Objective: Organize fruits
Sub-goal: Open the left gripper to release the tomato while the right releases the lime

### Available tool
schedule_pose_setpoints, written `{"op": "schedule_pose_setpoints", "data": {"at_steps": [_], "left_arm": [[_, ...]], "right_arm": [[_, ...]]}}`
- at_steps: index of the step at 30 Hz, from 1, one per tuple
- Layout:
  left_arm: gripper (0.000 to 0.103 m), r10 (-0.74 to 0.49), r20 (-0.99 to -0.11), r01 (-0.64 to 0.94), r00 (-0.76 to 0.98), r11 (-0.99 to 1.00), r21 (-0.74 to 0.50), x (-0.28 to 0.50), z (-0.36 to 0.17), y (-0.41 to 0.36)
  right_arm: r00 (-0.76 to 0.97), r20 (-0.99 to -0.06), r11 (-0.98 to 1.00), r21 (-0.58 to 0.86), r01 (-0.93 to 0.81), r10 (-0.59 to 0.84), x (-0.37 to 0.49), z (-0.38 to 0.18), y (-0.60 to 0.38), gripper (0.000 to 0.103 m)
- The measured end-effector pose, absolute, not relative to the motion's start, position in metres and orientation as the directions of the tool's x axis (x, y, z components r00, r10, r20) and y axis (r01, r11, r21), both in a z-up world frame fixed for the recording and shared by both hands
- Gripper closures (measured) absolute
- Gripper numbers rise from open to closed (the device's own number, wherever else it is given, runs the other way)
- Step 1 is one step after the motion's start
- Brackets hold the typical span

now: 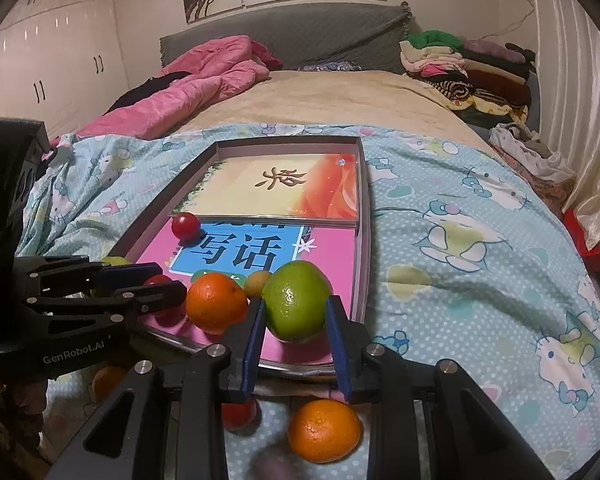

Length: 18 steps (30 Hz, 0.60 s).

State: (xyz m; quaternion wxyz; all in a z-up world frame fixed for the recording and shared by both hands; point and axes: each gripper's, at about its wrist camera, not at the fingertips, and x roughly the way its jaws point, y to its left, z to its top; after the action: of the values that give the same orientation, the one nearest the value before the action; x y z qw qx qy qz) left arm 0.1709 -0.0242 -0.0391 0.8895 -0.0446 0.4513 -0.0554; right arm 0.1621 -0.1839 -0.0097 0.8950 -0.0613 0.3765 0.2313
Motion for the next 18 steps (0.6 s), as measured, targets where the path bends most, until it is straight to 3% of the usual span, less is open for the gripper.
{"op": "schedule_pose_setpoints", "data": {"at_steps": [18], "left_arm": [[0.057, -0.169, -0.787, 0.040, 0.593, 0.983, -0.181, 0.1646, -0.0338, -0.0199]], "right_arm": [[0.588, -0.708, 0.881, 0.105, -0.461, 0.392, 0.1639, -0.0106, -0.1859, 0.069]]}}
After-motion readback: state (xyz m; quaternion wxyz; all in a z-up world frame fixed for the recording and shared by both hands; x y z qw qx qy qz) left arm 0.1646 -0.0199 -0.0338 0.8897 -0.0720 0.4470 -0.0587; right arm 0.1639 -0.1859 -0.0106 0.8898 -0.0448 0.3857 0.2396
